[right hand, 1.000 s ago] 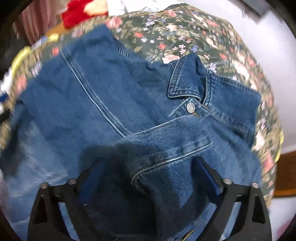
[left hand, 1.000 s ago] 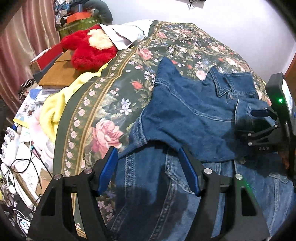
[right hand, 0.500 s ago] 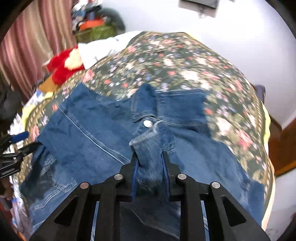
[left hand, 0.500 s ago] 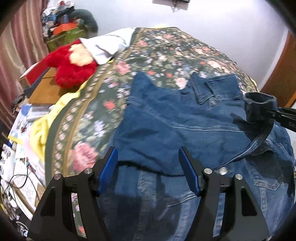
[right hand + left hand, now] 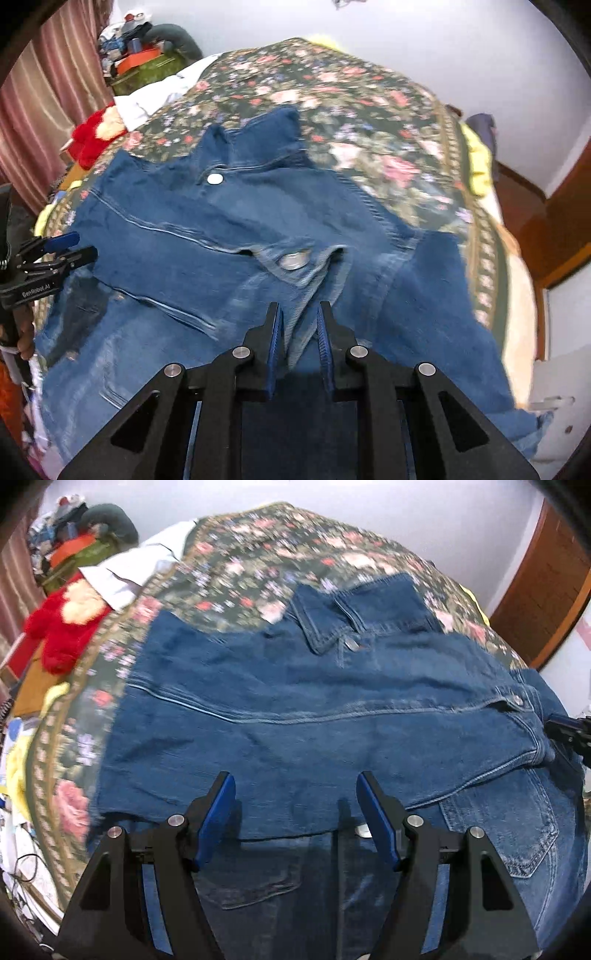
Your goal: Fold large clothes
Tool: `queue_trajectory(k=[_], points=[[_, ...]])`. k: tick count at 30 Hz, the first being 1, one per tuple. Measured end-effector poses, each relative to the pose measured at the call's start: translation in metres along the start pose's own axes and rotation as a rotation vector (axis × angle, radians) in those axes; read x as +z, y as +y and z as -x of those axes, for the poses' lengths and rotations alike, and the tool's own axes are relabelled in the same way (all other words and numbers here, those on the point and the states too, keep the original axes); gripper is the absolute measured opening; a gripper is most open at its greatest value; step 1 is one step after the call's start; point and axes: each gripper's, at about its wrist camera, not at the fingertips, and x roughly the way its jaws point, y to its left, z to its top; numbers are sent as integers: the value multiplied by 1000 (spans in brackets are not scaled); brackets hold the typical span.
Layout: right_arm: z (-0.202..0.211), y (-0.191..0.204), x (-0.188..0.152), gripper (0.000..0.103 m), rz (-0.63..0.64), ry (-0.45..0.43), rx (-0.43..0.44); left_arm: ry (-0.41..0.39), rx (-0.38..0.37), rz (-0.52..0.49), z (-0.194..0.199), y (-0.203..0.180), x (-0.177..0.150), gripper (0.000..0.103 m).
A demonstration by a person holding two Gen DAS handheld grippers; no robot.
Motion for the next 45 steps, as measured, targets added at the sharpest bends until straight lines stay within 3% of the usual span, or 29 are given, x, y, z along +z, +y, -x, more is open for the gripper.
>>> queue_trajectory(k=[5, 10, 13, 17, 21, 28, 31, 34, 36, 37, 38, 40, 43, 45], points=[[18, -29, -4, 17, -43, -51, -2, 105, 0, -55, -32, -18, -6, 67], [31, -50, 20, 17, -59, -62, -2, 88, -7, -80, -20, -12, 7, 67], [26, -57, 39, 17, -47, -59, -35, 22, 43, -68, -1, 11, 33, 69], [8, -68, 58, 17, -39, -47, -70, -41, 107, -13, 11, 61, 70, 83], [-22, -79, 77, 17, -42, 23, -63, 15, 144, 71, -11, 114, 98, 83], [-78, -57, 107, 17, 54, 135, -18, 102, 107, 115, -61, 144, 111, 83], [-108, -39, 116, 17, 127, 194, -23, 83, 107, 90, -70, 137, 113, 75], [-132, -21, 114, 18, 261, 223, -136, 93, 139, 36, -82, 125, 118, 37], [-133, -13, 111, 24, 323, 211, -187, 92, 161, 26, -89, 122, 121, 27], [-133, -10, 110, 40, 344, 202, -221, 87, 168, 21, -90, 120, 121, 23], [-131, -7, 108, 63, 372, 178, -296, 80, 176, 24, -89, 120, 121, 20], [-128, -7, 104, 83, 401, 122, -384, 56, 172, 45, -83, 123, 120, 15], [-126, -19, 104, 82, 347, 116, -325, 20, 170, 68, -73, 130, 118, 13], [-122, -30, 109, 81, 271, 126, -218, 11, 165, 77, -69, 133, 116, 13]])
